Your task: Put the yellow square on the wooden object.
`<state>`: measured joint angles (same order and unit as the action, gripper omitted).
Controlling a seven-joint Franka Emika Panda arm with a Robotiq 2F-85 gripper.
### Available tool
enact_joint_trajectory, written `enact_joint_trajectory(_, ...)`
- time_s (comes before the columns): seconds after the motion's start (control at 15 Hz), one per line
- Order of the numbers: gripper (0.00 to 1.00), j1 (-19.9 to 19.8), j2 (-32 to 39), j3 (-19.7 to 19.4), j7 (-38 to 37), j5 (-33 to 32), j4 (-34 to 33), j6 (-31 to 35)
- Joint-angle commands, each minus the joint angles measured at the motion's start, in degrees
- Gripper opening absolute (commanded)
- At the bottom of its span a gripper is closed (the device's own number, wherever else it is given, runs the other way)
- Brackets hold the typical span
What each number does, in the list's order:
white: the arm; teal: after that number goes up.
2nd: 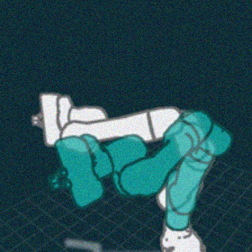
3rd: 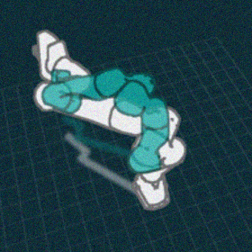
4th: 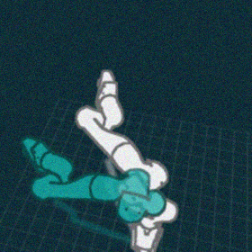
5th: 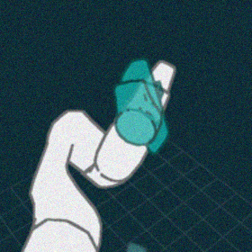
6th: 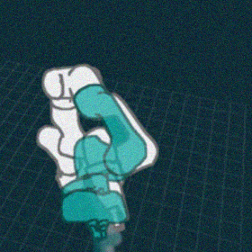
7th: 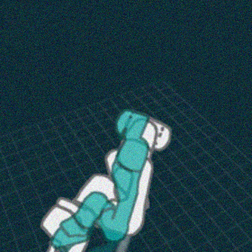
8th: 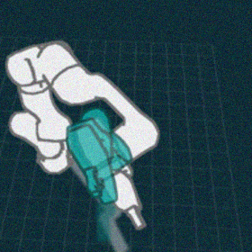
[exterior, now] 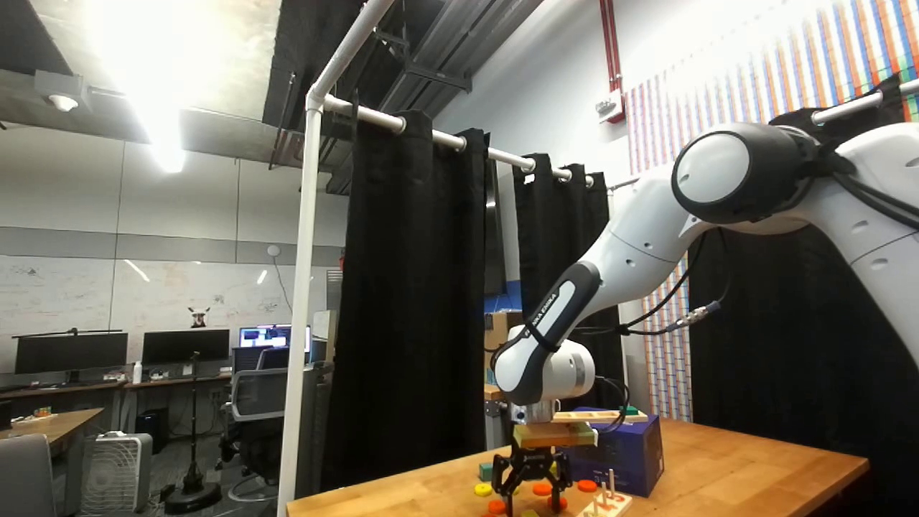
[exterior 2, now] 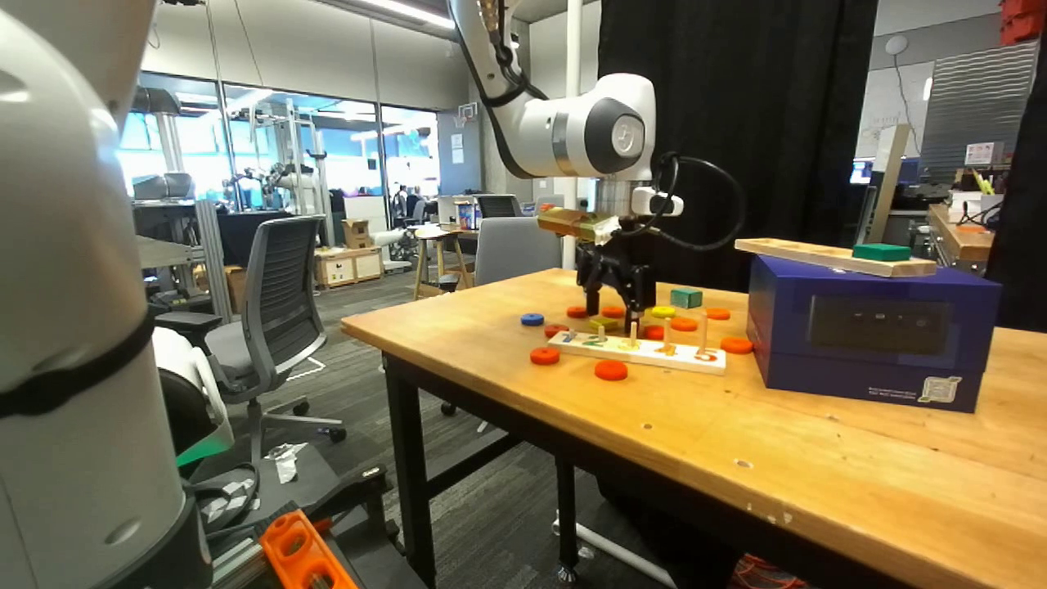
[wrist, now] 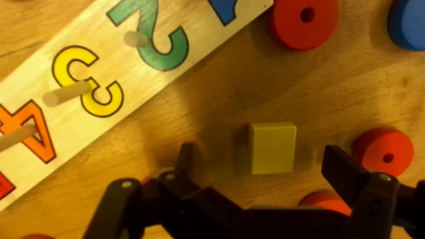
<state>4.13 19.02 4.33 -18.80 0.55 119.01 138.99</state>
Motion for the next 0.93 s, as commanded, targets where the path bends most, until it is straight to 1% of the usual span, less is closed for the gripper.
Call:
enact_joint_trajectory(0.0,1.00,0.4,0.7,-0.7,2.0,2.0,-0.6,0.3)
enact_joint_trajectory(0.07,1.00,0.4,0.8,-0.7,2.1,2.0,-0.6,0.4)
enact_joint_trajectory(0.13,0.75,0.4,0.7,-0.7,2.4,1.8,-0.4,0.9)
enact_joint_trajectory(0.2,0.74,0.5,0.6,-0.7,2.5,1.7,-0.4,0.8)
enact_joint_trajectory(0.27,0.68,0.4,0.5,-0.8,2.6,1.8,-0.4,0.8)
enact_joint_trajectory(0.47,0.43,0.4,0.4,-1.0,2.9,1.7,-0.4,0.9)
enact_joint_trajectory(0.73,0.14,0.4,-0.2,-1.0,3.2,1.7,-0.3,0.8)
enact_joint_trajectory(0.8,0.14,0.4,-0.6,-1.0,3.2,1.7,-0.2,0.6)
enact_joint_trajectory(0.87,0.16,0.6,-0.9,-1.1,2.9,1.5,-0.1,0.1)
